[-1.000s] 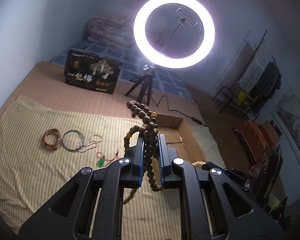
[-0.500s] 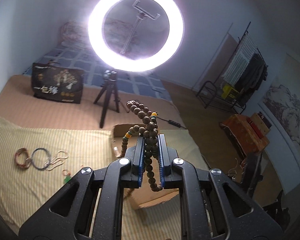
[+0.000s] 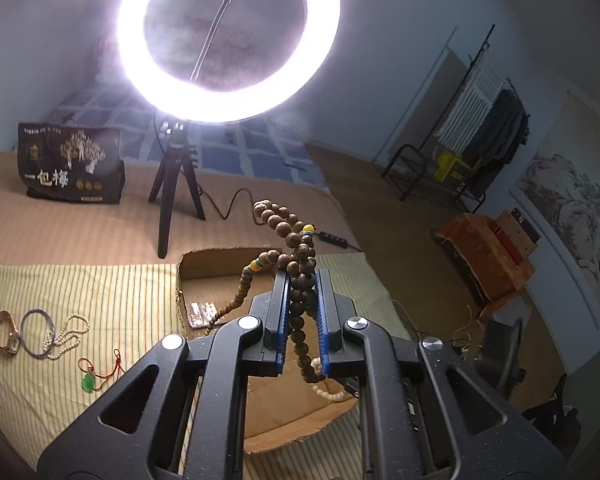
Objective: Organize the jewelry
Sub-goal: 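Lift and carry the mala with left tool while right tool carries the bracelet to the box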
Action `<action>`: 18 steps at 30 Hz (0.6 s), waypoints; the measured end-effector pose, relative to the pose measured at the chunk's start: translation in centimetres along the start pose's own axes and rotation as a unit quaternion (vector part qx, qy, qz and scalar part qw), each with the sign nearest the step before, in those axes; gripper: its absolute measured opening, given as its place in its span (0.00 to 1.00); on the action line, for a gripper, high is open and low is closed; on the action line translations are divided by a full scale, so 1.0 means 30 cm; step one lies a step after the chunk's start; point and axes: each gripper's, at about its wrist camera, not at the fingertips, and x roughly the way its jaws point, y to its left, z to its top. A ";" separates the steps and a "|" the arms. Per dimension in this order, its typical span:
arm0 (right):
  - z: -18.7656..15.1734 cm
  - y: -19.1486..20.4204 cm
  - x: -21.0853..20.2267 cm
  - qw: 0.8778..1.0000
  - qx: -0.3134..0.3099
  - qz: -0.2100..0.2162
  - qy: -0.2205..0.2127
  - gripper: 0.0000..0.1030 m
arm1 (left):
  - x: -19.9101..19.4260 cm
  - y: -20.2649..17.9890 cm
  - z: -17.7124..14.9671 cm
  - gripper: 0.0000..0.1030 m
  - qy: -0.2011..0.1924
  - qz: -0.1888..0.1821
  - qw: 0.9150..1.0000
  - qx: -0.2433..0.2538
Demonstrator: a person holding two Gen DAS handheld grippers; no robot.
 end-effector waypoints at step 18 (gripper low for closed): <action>-0.029 -0.039 0.105 0.999 0.015 -0.005 0.049 0.06 | 0.257 0.099 -0.095 0.10 0.074 0.054 0.996 0.010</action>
